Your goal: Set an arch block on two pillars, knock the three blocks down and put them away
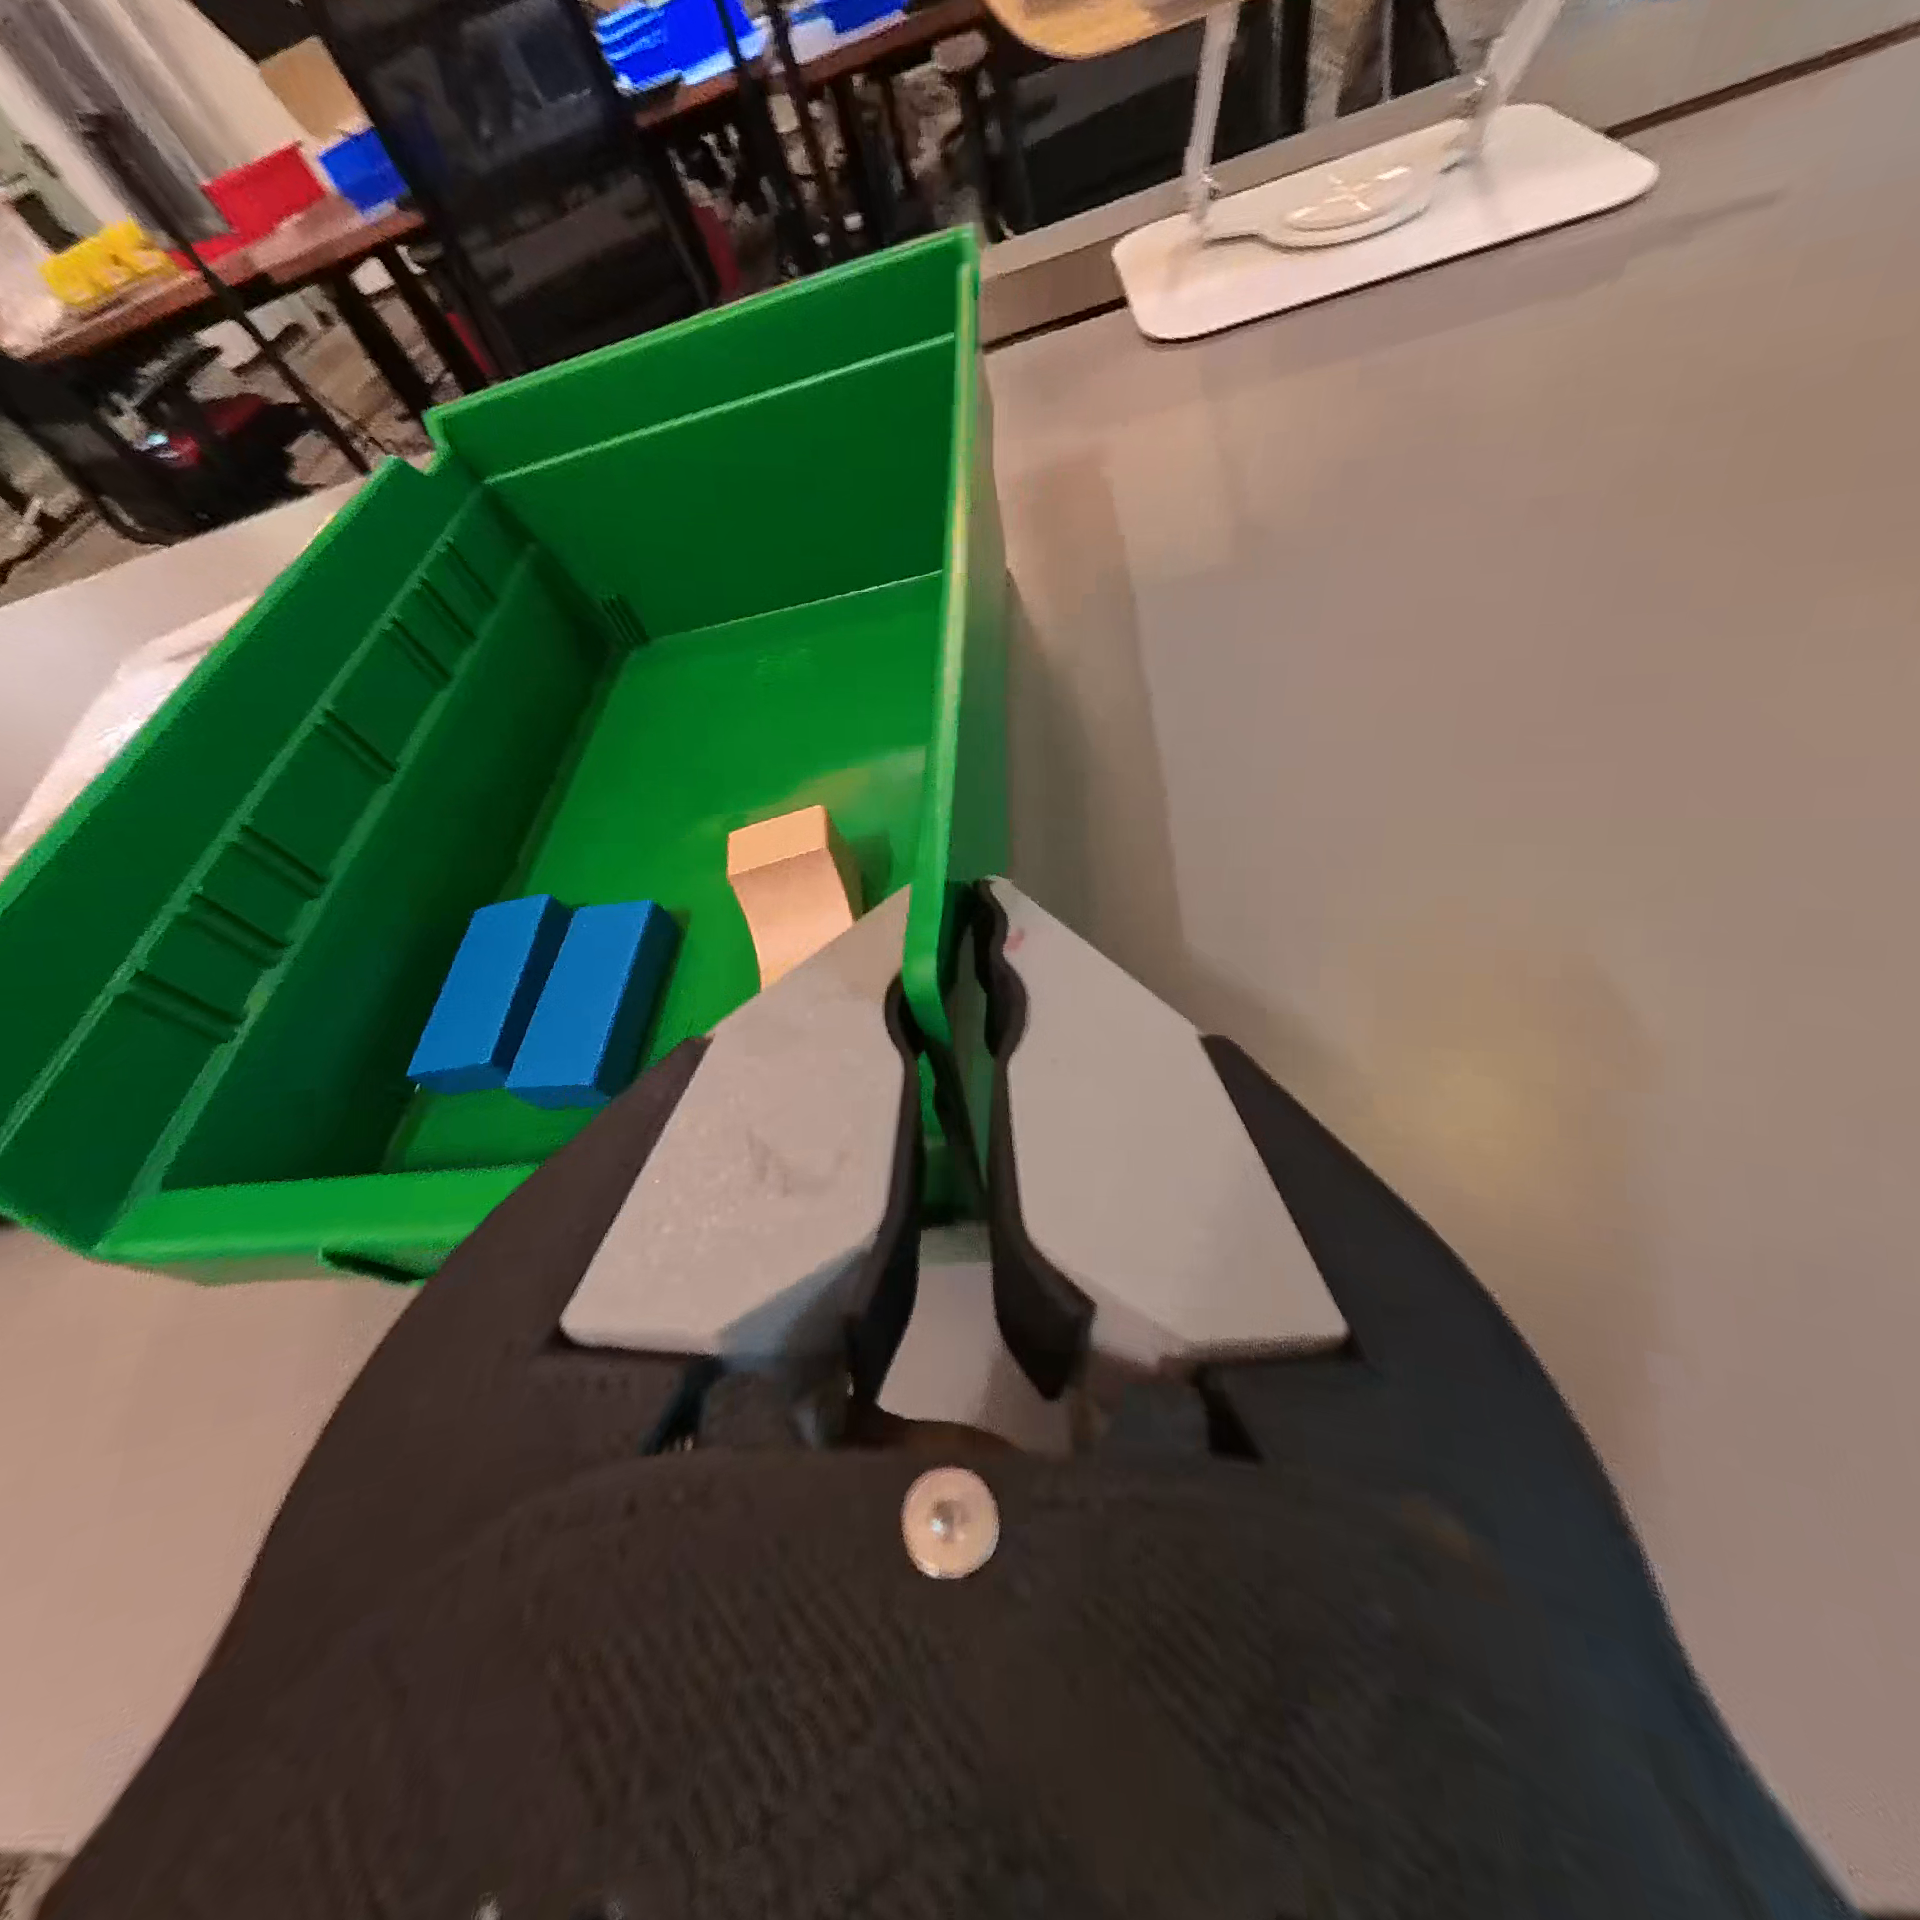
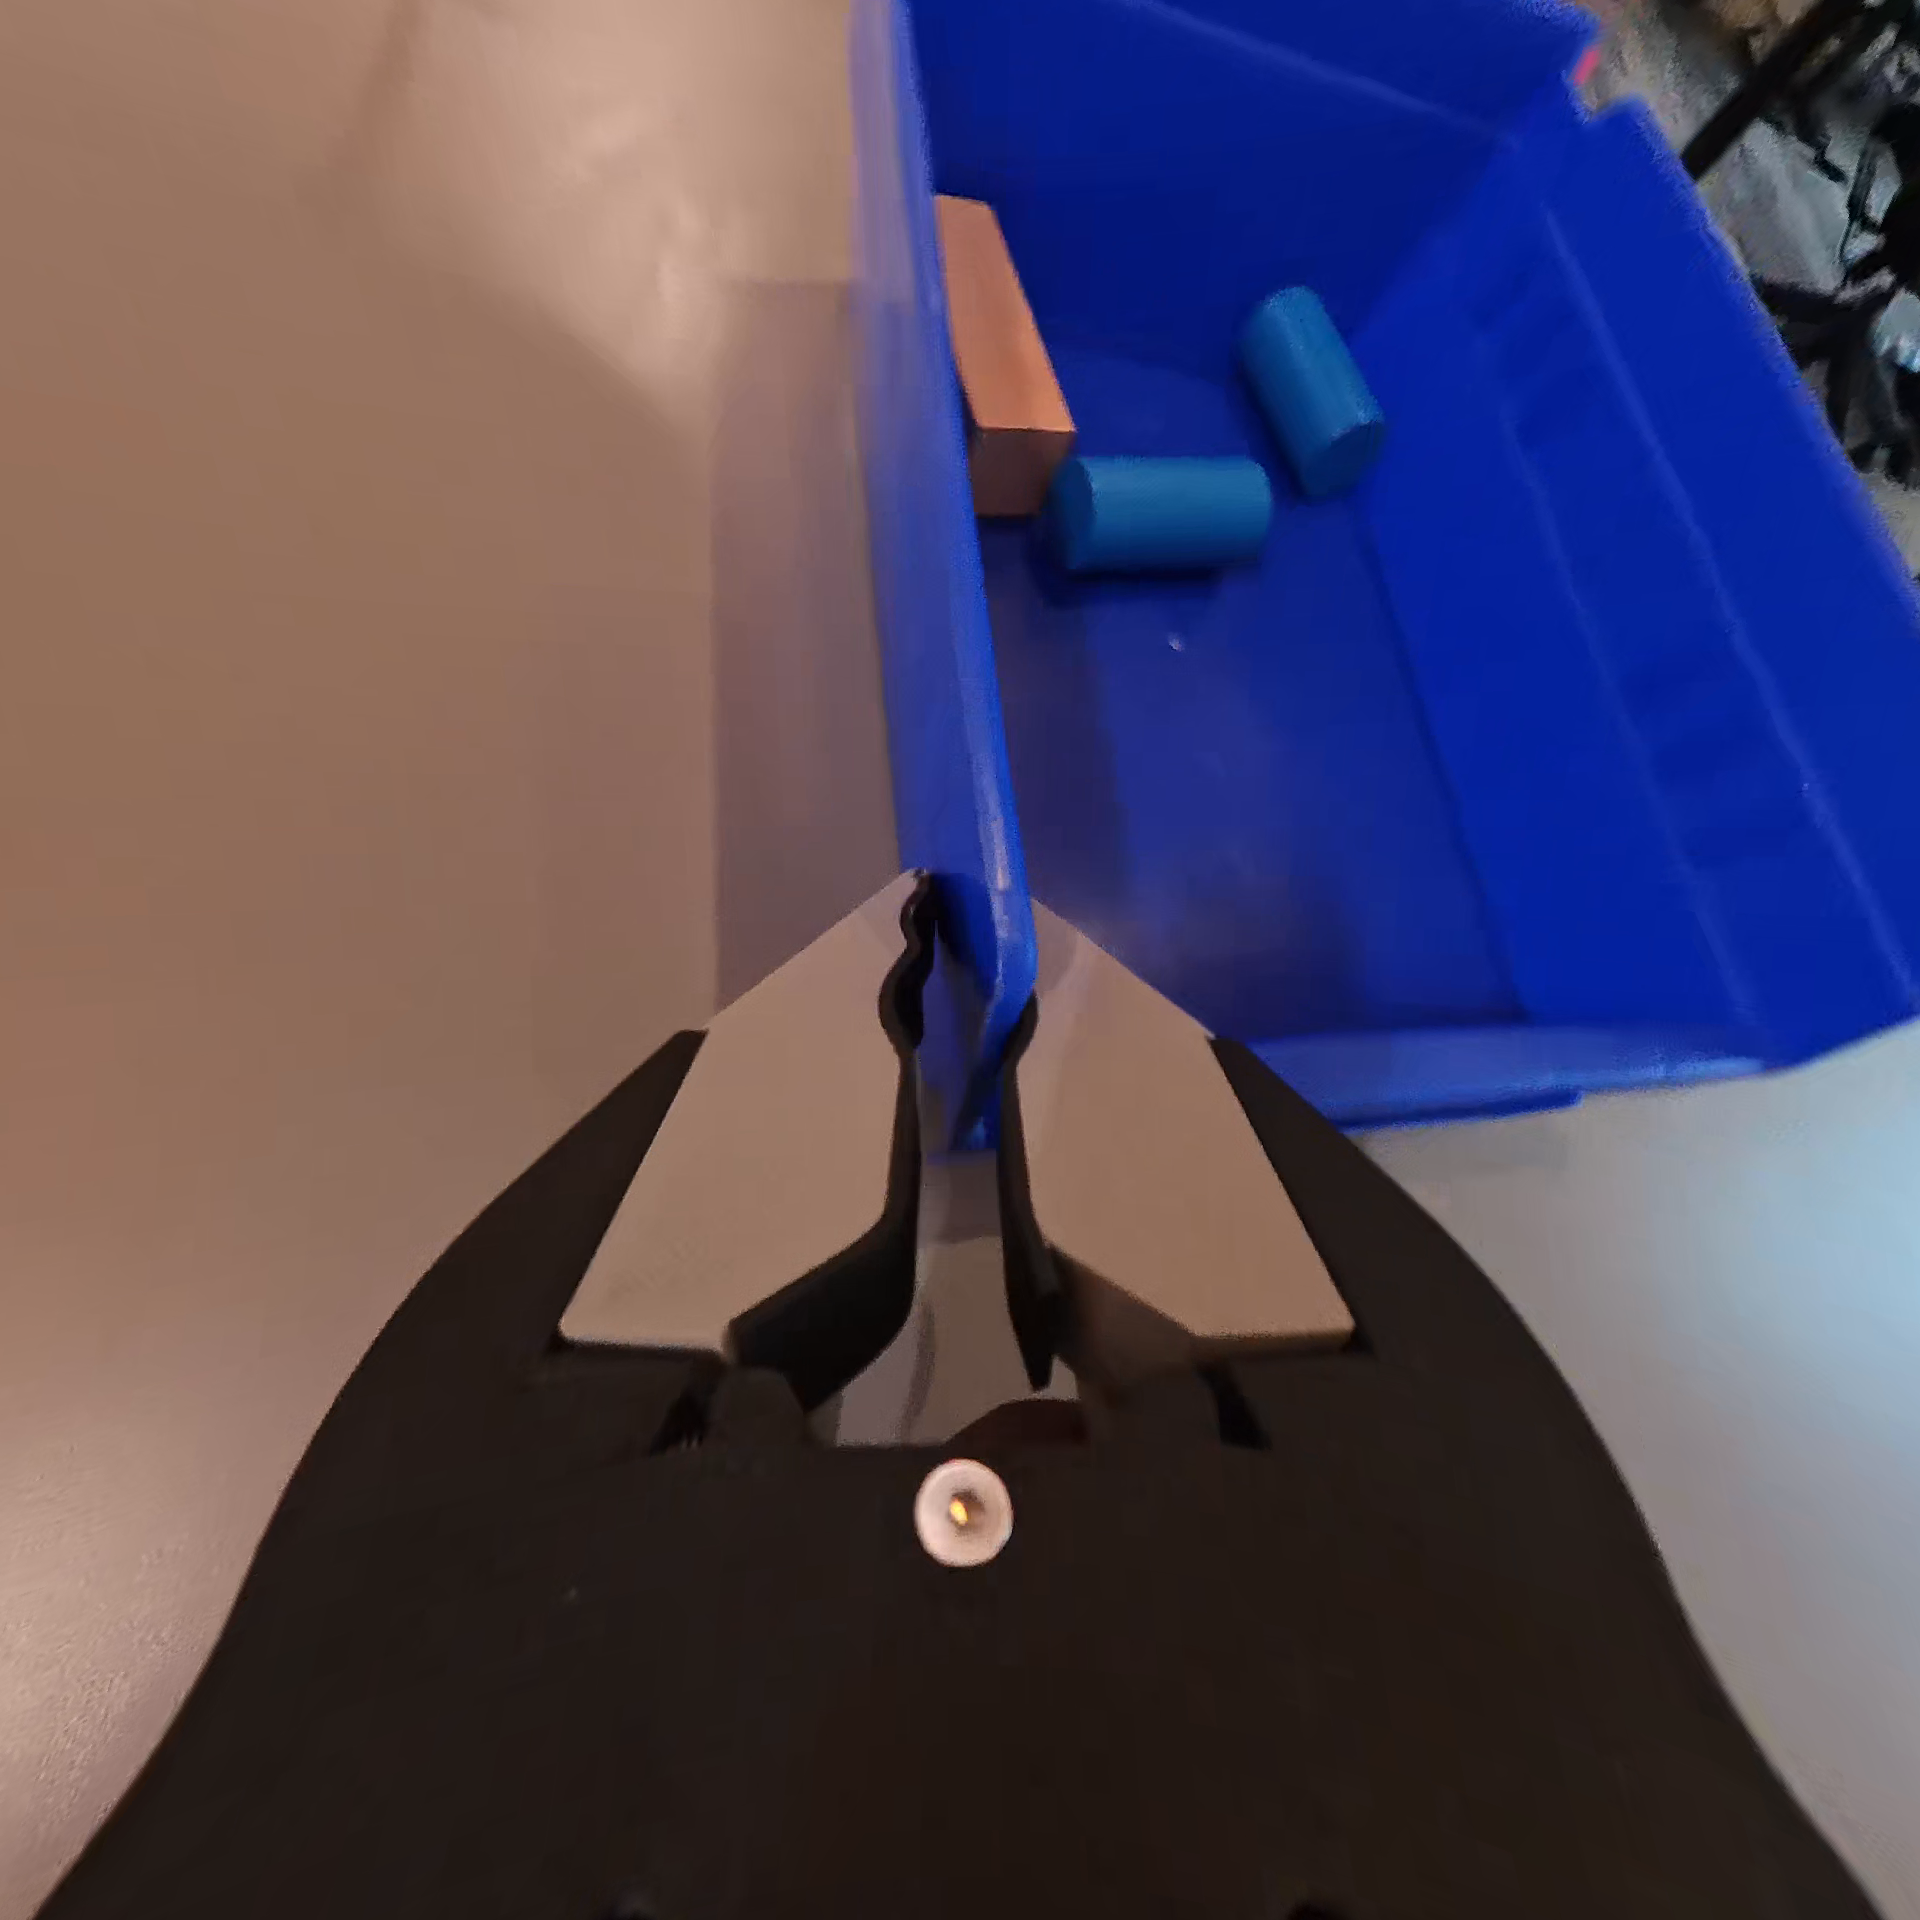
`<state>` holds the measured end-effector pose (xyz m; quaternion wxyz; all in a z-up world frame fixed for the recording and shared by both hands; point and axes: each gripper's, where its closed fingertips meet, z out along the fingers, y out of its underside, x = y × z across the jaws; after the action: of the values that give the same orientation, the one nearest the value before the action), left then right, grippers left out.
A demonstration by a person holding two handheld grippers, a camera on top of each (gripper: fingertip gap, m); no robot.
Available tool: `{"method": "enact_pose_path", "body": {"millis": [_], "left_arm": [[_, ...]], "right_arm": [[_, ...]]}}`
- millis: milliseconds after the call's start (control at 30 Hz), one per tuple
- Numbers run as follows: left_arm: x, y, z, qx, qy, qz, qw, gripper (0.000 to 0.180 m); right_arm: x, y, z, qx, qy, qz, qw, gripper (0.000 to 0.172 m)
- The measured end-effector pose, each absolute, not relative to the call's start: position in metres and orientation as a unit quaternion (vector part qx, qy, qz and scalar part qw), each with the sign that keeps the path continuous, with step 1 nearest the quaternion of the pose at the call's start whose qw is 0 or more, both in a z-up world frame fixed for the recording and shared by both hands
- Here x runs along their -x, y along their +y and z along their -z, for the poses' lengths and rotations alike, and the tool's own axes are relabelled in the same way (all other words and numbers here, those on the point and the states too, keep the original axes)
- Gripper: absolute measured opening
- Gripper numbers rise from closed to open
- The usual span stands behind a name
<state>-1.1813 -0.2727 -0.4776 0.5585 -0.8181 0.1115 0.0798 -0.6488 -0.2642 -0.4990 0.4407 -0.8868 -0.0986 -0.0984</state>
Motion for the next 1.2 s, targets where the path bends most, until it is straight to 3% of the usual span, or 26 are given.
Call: {"method": "enact_pose_path", "body": {"millis": [233, 400, 467, 567, 1133, 1200], "left_arm": [[1.167, -0.261, 0.475, 0.808, 0.120, -0.113, 0.565, 0.005], [1.138, -0.279, 0.446, 0.782, 0.140, -0.063, 0.604, 0.043], [1.111, -0.289, 0.445, 0.787, 0.155, -0.001, 0.597, 0.069], [1.068, -0.306, 0.454, 0.791, 0.193, 0.065, 0.577, 0.071], [1.097, -0.291, 0.472, 0.813, 0.177, 0.037, 0.554, 0.074], [1.108, -0.288, 0.475, 0.813, 0.181, 0.038, 0.551, 0.063]], "right_arm": [[0.625, -0.281, 0.499, 0.890, -0.062, 0.116, 0.437, 0.011], [0.615, -0.281, 0.498, 0.889, -0.041, 0.117, 0.441, 0.014], [0.608, -0.281, 0.498, 0.889, -0.031, 0.120, 0.441, 0.016], [0.604, -0.281, 0.498, 0.889, -0.024, 0.123, 0.441, 0.017], [0.599, -0.286, 0.497, 0.878, 0.023, 0.172, 0.446, 0.017], [0.602, -0.291, 0.496, 0.878, 0.009, 0.181, 0.444, 0.017]]}}
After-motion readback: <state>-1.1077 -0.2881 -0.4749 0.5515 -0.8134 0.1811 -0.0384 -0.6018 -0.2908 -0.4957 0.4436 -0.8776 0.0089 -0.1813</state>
